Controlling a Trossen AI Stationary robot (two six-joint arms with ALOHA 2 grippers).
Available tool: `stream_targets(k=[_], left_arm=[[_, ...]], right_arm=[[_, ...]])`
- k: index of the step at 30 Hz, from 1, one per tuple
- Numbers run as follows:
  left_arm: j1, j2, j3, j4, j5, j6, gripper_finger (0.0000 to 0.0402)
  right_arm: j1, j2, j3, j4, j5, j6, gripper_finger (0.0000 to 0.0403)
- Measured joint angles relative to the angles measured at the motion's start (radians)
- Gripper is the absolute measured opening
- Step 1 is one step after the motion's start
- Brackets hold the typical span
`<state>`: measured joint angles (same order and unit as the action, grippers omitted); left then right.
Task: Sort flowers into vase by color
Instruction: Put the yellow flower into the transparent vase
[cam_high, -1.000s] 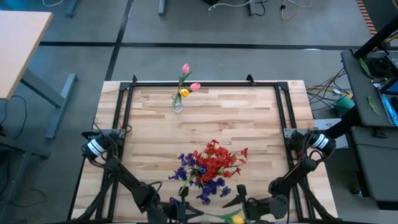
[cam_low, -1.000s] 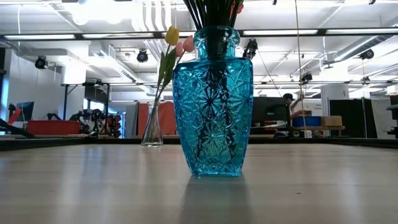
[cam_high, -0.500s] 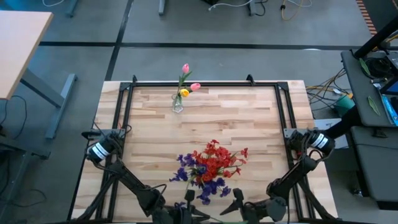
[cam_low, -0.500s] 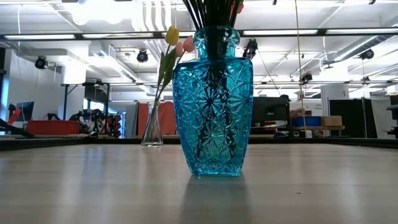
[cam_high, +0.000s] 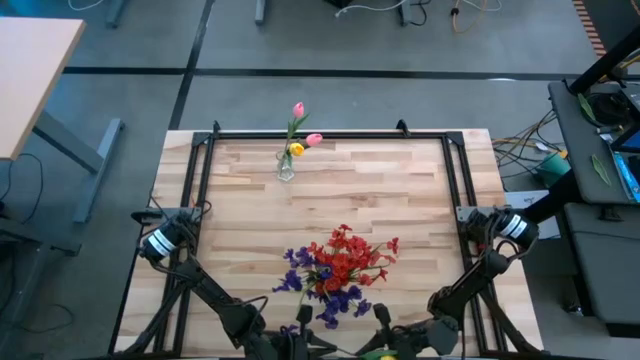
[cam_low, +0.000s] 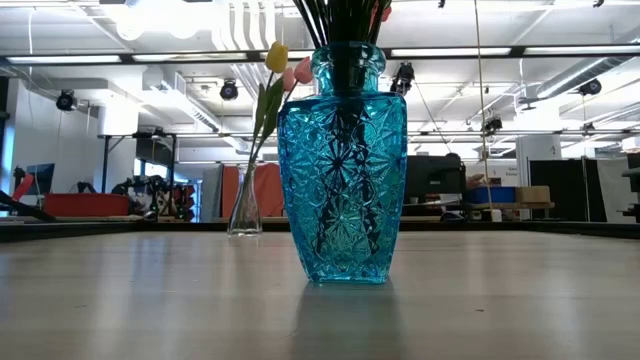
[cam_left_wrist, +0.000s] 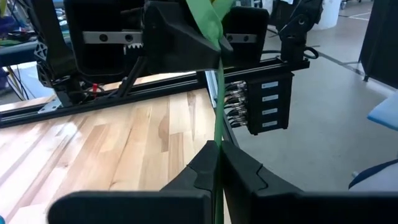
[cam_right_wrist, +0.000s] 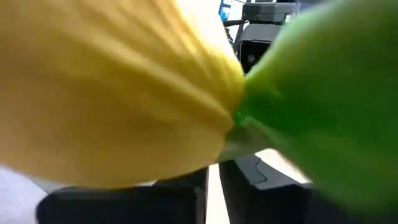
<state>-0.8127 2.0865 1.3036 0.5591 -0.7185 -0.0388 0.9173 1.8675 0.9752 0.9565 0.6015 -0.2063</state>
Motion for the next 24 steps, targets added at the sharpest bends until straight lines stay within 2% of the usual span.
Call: stream_targets(k=[6,12,18,24], left_arm=[[0.0,0.0,-0.001,0.001,-0.001,-0.007,0.0019],[-0.011,-0.013,0.016,-0.003,-0.013,-0.03,0.0108],[-0.051,-0.054,0.054,-0.22,0.053,-0.097,0.0191],[-0.085,-0.077,0.184,-0.601,0.055,-0.257,0.0209]], right_arm=[[0.004,-0.003,0.0,-0.002,0.0,0.002,0.0015],[0.032,-0.081,0.013,-0.077,-0.014,0.033,0.0014],[0.067,-0.22,0.124,-0.425,-0.045,0.108,0.0013],[0.062,-0.332,0.378,-0.905,-0.027,0.223,0.0013]])
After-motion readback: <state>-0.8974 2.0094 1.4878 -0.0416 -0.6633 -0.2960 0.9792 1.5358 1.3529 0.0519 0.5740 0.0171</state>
